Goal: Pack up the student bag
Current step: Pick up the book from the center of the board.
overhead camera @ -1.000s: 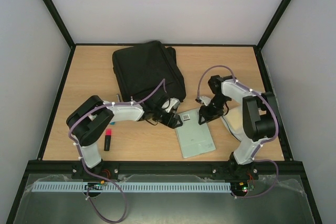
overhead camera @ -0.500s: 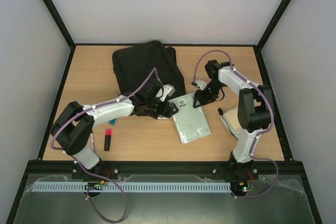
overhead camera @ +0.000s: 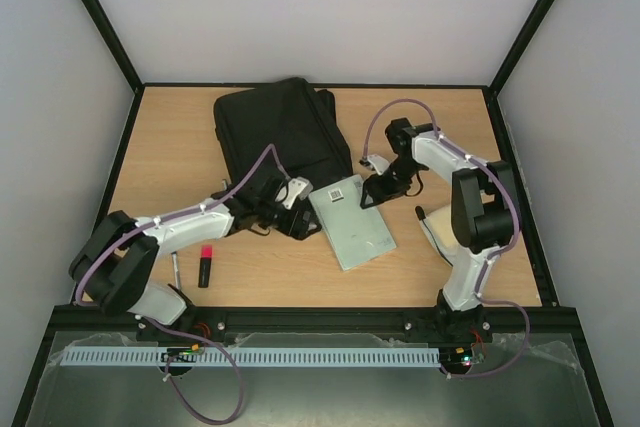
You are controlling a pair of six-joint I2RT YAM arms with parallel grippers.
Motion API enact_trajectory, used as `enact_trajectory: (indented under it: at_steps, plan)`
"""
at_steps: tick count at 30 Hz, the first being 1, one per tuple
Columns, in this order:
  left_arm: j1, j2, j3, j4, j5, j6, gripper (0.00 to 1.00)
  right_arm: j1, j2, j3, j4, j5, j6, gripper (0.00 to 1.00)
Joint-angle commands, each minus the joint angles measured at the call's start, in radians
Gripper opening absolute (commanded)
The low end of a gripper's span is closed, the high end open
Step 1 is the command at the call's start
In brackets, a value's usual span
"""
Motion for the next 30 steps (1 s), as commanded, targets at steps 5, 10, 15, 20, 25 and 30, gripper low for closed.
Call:
enact_trajectory:
  at_steps: [5,10,15,20,25,30]
  plan:
    - [-0.012,-0.022,-0.155,0.169,0.165,-0.121,0.88,0.002,-0.051,-0.139,0.049,0.070,0.035,0.69]
    - [-0.021,0.053,-0.148,0.277,0.123,-0.219,0.91,0.001,0.004,-0.134,0.027,0.021,0.042,0.71]
    - [-0.031,0.099,-0.156,0.335,0.105,-0.266,0.91,0.001,0.016,-0.165,0.038,-0.010,0.076,0.70]
    - [-0.051,0.148,-0.147,0.426,0.138,-0.312,0.88,0.002,0.016,-0.205,0.058,-0.033,0.095,0.68]
    - [-0.085,0.199,-0.119,0.495,0.154,-0.355,0.85,0.001,0.018,-0.230,0.072,-0.061,0.106,0.67]
    - [-0.098,0.266,-0.041,0.502,0.189,-0.345,0.77,0.002,0.010,-0.267,0.077,-0.087,0.113,0.66]
